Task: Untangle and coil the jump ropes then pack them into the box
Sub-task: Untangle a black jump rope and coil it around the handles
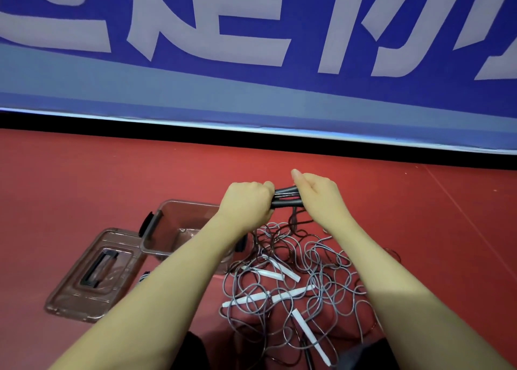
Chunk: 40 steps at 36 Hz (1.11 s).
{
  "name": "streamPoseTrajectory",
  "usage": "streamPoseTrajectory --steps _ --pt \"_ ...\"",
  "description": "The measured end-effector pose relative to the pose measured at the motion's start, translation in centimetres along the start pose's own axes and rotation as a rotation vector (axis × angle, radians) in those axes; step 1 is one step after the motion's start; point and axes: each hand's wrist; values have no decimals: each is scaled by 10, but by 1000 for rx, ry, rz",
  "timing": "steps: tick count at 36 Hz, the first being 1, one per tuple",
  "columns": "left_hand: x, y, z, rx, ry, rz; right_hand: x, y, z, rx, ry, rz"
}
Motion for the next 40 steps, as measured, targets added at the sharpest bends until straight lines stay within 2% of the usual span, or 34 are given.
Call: streamPoseTrajectory --steps 6,10,12,16,19,23,30,37,40 --pt "-10 2 3 -13 22 -64 1 3 0 -163 -101 46" --pt "-14 2 4 -42 -26 -79 7 2 -2 -233 16 -45" --pt "-15 4 7 -75 -54 -84 11 2 -3 -216 84 -94" --pt "-15 4 10 -85 -36 -39 12 1 -4 -82 127 -168" --pt "-16 3 10 -68 29 25 16 -2 -4 -31 134 -139" --pt "-12 4 -1 6 66 58 18 -5 -5 -52 103 -42" --pt "-4 1 -8 58 224 -210 11 -3 -1 -130 -126 81" --pt "-4 2 -2 28 254 -369 6 1 -1 -293 -56 -12" --pt "-6 2 2 4 244 -380 1 4 -3 -278 56 -26"
Point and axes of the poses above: each hand's wrist, its own y-axis away from the middle knuckle, its own z-axis out of the palm, x = y × z
